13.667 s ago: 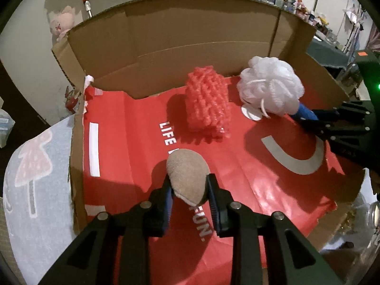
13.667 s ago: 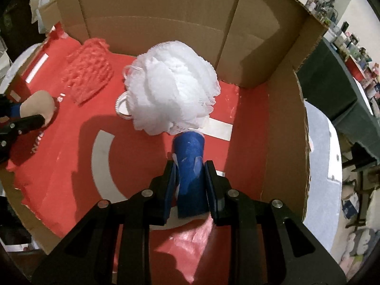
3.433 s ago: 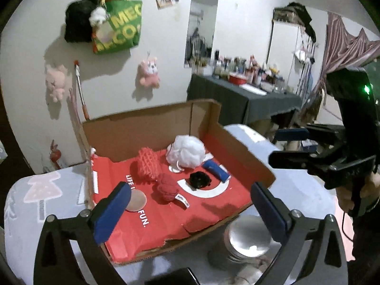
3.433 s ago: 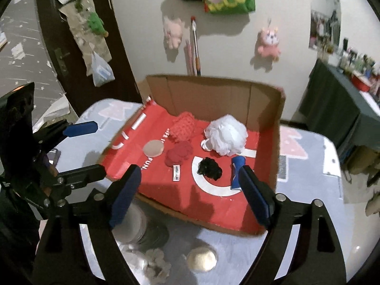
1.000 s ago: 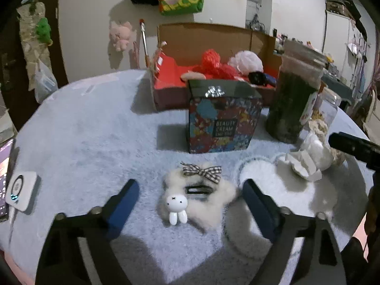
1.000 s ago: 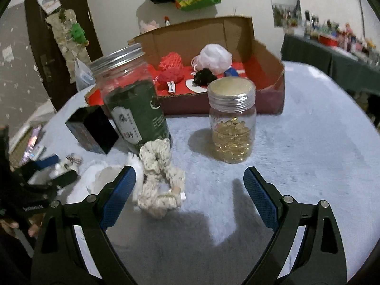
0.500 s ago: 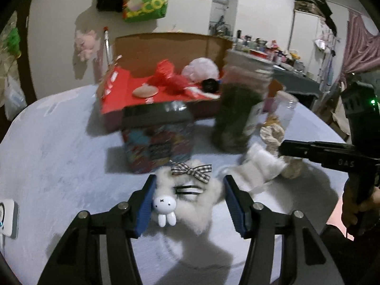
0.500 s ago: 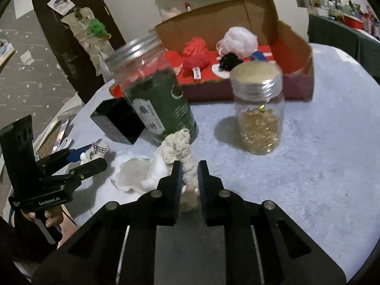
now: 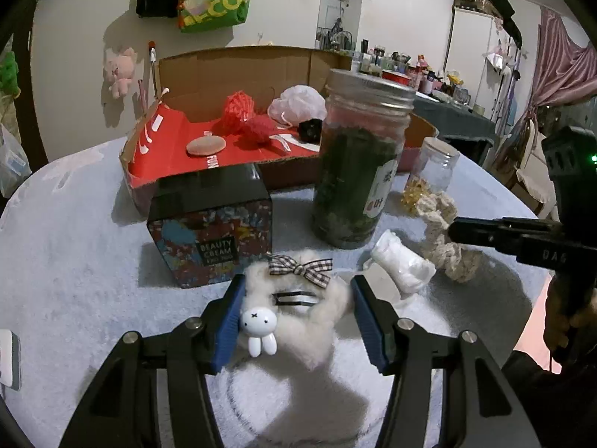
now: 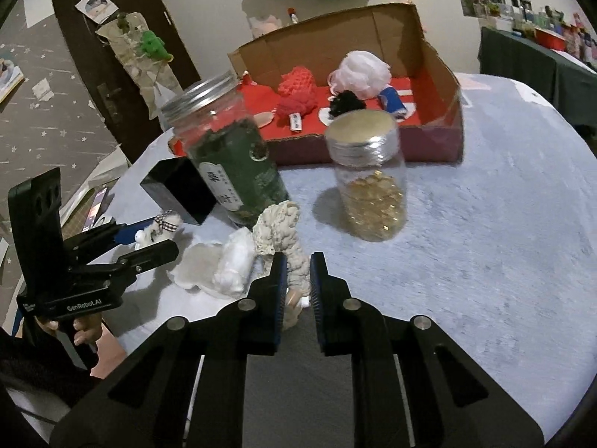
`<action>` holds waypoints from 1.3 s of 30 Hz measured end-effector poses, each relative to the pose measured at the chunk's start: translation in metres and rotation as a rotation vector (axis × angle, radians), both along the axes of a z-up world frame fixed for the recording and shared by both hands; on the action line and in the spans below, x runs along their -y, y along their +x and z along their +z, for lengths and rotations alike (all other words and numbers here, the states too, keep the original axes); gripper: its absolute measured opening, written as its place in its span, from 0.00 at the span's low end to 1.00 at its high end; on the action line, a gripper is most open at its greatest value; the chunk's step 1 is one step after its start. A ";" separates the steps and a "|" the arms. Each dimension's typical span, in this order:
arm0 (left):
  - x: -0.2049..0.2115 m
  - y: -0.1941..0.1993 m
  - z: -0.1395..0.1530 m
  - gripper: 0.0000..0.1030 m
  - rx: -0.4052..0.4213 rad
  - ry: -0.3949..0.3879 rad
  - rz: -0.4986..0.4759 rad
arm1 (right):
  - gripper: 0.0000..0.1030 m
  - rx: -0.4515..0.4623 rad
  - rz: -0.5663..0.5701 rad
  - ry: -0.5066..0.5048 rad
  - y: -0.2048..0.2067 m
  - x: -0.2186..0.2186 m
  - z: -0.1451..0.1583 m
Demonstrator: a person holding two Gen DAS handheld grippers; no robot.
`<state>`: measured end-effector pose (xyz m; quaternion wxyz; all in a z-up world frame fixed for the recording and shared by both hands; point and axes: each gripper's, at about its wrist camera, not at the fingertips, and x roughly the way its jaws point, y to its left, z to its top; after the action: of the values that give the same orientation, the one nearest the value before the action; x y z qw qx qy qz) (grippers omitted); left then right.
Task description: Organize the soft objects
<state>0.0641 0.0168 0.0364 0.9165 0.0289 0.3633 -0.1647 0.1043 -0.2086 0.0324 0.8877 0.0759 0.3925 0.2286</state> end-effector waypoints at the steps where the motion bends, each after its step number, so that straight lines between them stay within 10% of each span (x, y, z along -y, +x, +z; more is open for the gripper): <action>1: 0.000 0.000 0.000 0.56 0.001 0.003 0.000 | 0.12 -0.010 -0.001 -0.002 0.001 0.001 -0.001; 16: -0.011 0.006 -0.021 0.58 -0.044 0.041 0.035 | 0.16 -0.002 -0.070 -0.087 0.000 0.003 -0.007; 19: -0.011 0.006 -0.020 0.63 -0.042 0.044 0.035 | 0.31 0.017 -0.082 -0.116 -0.002 0.001 -0.006; 22: -0.010 0.004 -0.019 0.70 -0.034 0.050 0.040 | 0.73 0.043 -0.092 -0.110 -0.006 0.004 -0.004; 39: -0.016 0.001 -0.022 0.72 -0.040 0.084 0.054 | 0.73 0.049 -0.050 -0.189 -0.008 -0.026 -0.017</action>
<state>0.0648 0.0323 0.0142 0.9111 0.0544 0.3889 -0.1252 0.0965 -0.1831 0.0158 0.9056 -0.0037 0.3885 0.1701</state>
